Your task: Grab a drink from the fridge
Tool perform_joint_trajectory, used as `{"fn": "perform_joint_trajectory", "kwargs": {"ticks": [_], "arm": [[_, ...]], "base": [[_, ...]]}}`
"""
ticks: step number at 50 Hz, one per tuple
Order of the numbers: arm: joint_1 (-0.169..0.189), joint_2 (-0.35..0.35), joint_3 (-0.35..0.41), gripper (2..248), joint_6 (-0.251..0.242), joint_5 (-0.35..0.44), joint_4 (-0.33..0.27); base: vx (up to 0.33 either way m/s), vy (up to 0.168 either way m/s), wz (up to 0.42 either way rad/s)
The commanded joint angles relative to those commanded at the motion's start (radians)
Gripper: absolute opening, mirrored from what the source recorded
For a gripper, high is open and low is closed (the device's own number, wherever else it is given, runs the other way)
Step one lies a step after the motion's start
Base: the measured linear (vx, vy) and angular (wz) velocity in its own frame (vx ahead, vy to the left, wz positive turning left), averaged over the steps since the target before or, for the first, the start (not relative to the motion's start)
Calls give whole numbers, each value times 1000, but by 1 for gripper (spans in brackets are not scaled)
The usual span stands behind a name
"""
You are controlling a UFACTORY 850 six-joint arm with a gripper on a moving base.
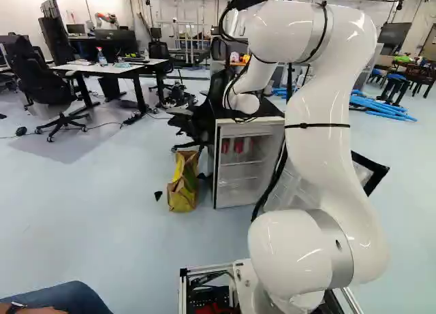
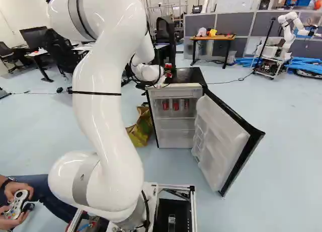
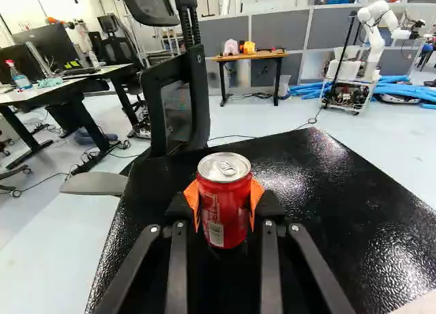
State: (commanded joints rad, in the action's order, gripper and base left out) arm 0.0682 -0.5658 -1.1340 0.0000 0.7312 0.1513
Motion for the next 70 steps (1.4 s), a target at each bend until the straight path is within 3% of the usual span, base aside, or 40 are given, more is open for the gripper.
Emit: {"fn": "perform_joint_trajectory", "kwargs": {"ticks": [34,35,39,40,44,45,49,50,70], "arm": [[0,-16,-1,100,0,0,0],[0,-16,-1,131,0,0,0],[0,-16,-1,131,0,0,0],[0,-16,-1,166,0,0,0],[0,-16,-1,166,0,0,0],[0,-16,-1,203,0,0,0],[0,-16,-1,203,0,0,0],[0,-16,-1,240,0,0,0],[0,49,84,247,0,0,0]], "base": [[0,0,0],[0,0,0],[0,0,0],[0,0,0],[0,0,0],[0,0,0],[0,0,0],[0,0,0],[0,0,0]]}}
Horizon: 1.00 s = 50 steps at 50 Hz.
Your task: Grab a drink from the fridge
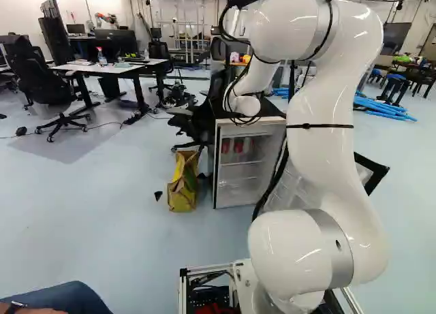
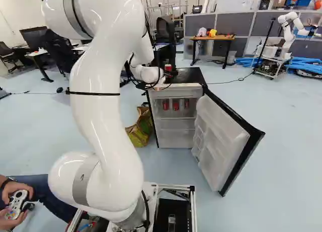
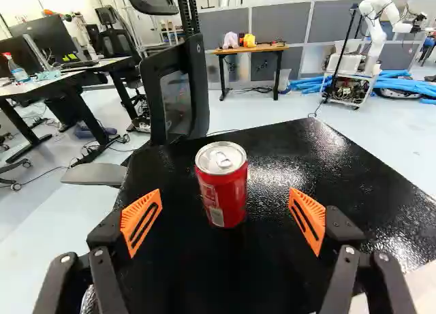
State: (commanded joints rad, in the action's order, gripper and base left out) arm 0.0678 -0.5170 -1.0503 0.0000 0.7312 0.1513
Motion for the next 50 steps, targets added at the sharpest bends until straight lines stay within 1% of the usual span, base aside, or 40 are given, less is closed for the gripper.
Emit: {"fn": "perform_joint_trajectory", "kwargs": {"ticks": [21,50], "arm": [[24,88,113,247,0,0,0],[80,244,243,247,0,-7,0]], "base": [[0,0,0],[0,0,0]]}}
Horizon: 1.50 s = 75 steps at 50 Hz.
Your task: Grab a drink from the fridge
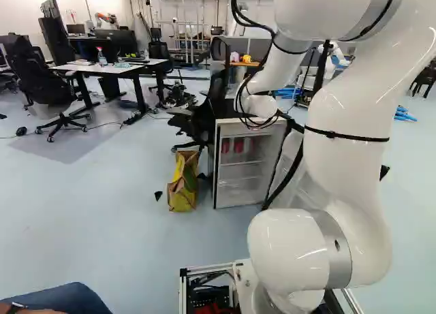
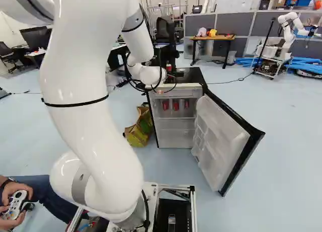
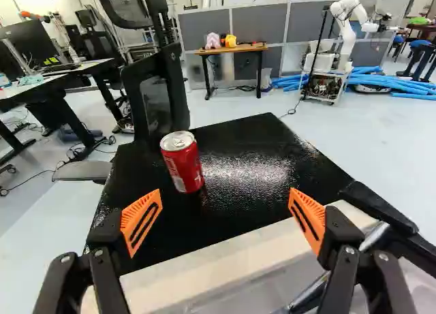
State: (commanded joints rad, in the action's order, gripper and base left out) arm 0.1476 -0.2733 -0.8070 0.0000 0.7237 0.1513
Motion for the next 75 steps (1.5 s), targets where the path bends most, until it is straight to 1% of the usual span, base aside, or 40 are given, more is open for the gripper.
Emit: {"fn": "perform_joint_trajectory", "kwargs": {"ticks": [14,36,64,75], "arm": [[36,67,43,247,0,-54,0],[103,160,92,247,0,-181,0],[198,241,110,247,0,-348,0],[236,267,111,247,0,-394,0]], "base": [[0,0,0],[0,0,0],[0,0,0],[0,0,0]]}}
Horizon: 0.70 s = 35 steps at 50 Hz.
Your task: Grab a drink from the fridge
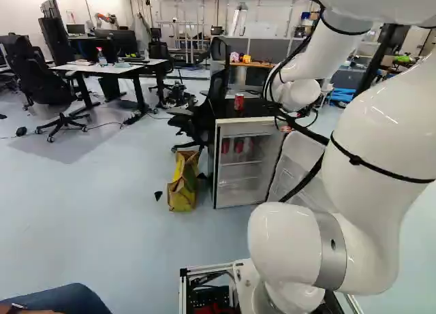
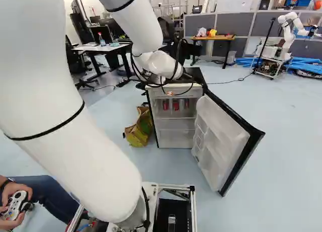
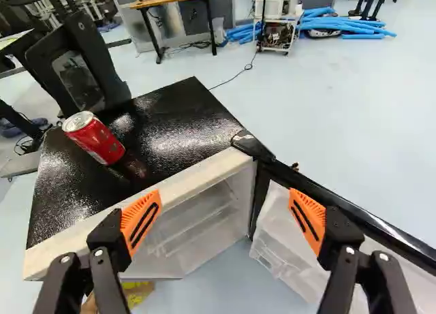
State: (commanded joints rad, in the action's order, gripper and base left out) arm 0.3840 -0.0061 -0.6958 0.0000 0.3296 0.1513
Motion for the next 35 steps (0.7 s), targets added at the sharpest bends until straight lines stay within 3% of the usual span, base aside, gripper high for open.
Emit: {"fn": "perform_joint_trajectory", "kwargs": {"ticks": [17,35], "arm": [[60,36,-5,247,0,-45,4],[124,65,-19,247,0,-144,73]], "base": [[0,0,0],[0,0,0]]}}
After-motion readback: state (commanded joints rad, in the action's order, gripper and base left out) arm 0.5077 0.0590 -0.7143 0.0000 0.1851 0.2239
